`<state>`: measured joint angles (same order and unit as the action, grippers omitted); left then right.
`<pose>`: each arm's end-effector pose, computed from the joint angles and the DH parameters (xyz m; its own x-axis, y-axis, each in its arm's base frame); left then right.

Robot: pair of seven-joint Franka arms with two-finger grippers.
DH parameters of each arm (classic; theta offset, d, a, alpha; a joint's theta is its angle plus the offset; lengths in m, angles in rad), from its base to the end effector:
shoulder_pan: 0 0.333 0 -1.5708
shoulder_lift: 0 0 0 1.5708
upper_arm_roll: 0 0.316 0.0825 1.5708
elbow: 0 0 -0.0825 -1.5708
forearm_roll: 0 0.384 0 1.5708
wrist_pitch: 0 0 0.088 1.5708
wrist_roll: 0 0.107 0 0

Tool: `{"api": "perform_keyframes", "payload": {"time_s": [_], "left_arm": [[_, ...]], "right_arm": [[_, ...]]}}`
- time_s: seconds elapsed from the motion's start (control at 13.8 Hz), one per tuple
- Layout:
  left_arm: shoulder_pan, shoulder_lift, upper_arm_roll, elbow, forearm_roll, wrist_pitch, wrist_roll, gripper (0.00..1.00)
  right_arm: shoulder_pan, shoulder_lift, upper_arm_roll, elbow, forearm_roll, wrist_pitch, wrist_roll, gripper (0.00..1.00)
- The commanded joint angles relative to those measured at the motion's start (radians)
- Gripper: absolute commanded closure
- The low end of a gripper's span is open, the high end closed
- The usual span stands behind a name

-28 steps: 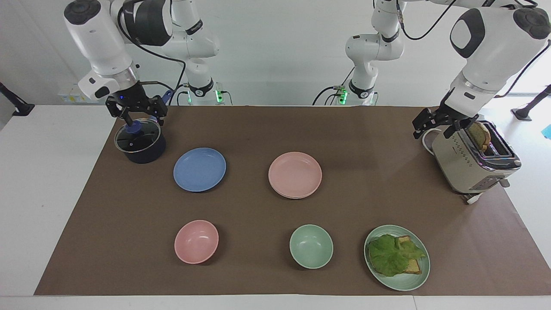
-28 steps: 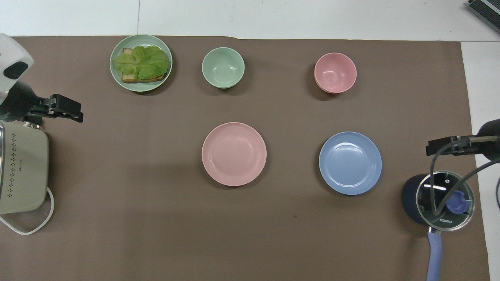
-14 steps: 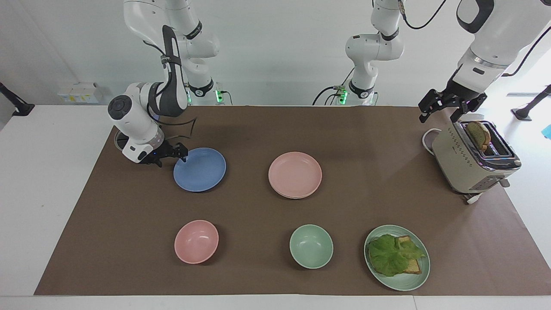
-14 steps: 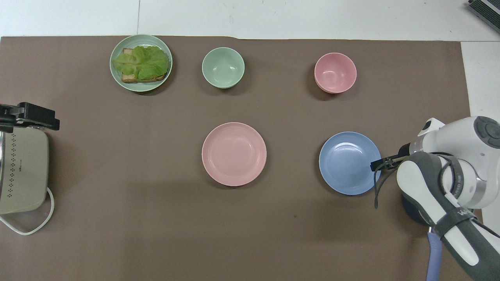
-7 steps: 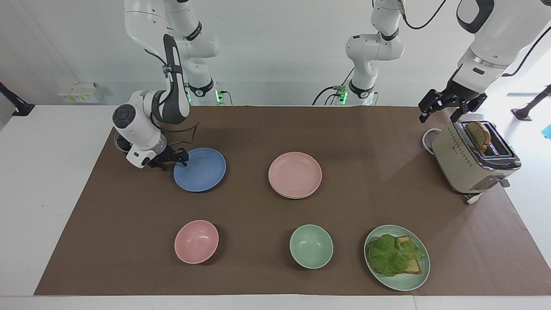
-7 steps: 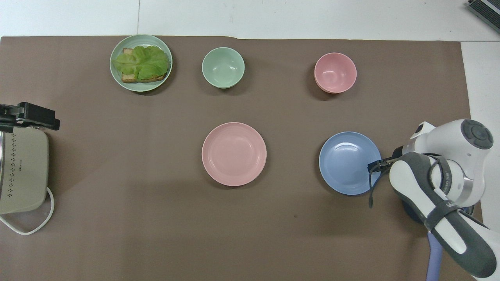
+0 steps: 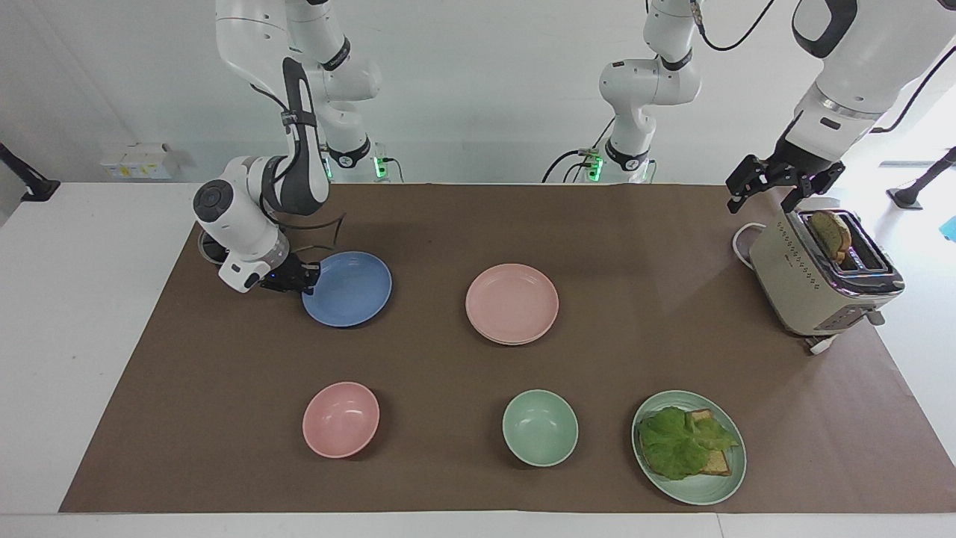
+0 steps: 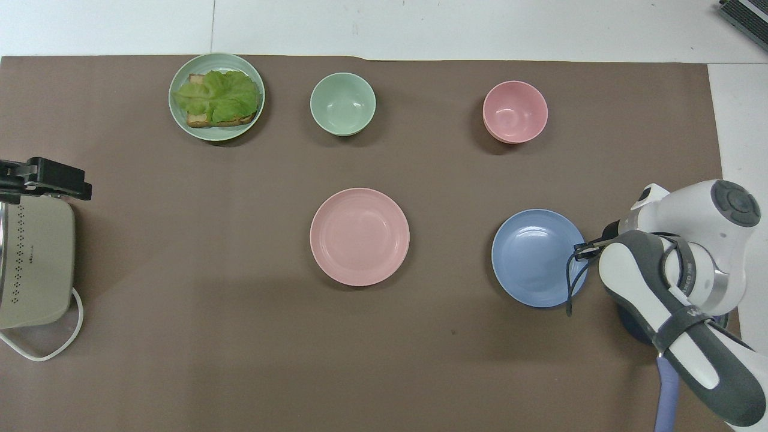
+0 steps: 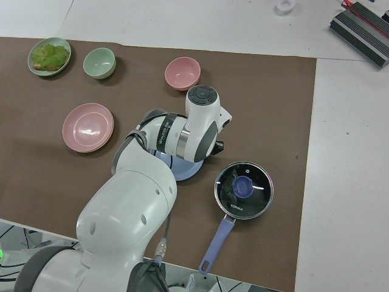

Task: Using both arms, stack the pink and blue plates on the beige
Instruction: 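Reach the right gripper to the blue plate rim and grasp it, then lift the blue plate with the right gripper onto the pink plate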

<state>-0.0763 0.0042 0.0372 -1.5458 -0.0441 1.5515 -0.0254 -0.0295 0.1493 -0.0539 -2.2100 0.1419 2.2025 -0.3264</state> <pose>0.5536 -0.0265 0.6324 0.9999 -0.0146 0.0004 -0.0146 -0.9989 0.0439 0.5268 -0.0391 0.2999 0.9801 0.1568 -0.1216 0.1397 -0.9805 -0.1381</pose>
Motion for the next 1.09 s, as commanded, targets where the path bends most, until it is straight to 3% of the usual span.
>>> {"api": "perform_keyframes", "payload": {"time_s": [0.0, 0.51, 0.8, 1.02], "left_arm": [[0.001, -0.01, 0.001, -0.004, 0.018, -0.016, 0.007, 0.0], [0.001, -0.01, 0.001, -0.004, 0.018, -0.016, 0.007, 0.0], [0.001, -0.01, 0.001, -0.004, 0.018, -0.016, 0.007, 0.0], [0.001, -0.01, 0.001, -0.004, 0.018, -0.016, 0.006, 0.0]], "right_arm": [[-0.017, 0.01, 0.003, 0.094, 0.033, -0.111, -0.036, 1.0], [-0.004, -0.011, 0.009, 0.341, 0.031, -0.329, -0.034, 1.0], [0.022, -0.019, 0.045, 0.343, 0.033, -0.336, 0.019, 1.0], [0.117, -0.024, 0.046, 0.337, 0.033, -0.314, 0.177, 1.0]]}}
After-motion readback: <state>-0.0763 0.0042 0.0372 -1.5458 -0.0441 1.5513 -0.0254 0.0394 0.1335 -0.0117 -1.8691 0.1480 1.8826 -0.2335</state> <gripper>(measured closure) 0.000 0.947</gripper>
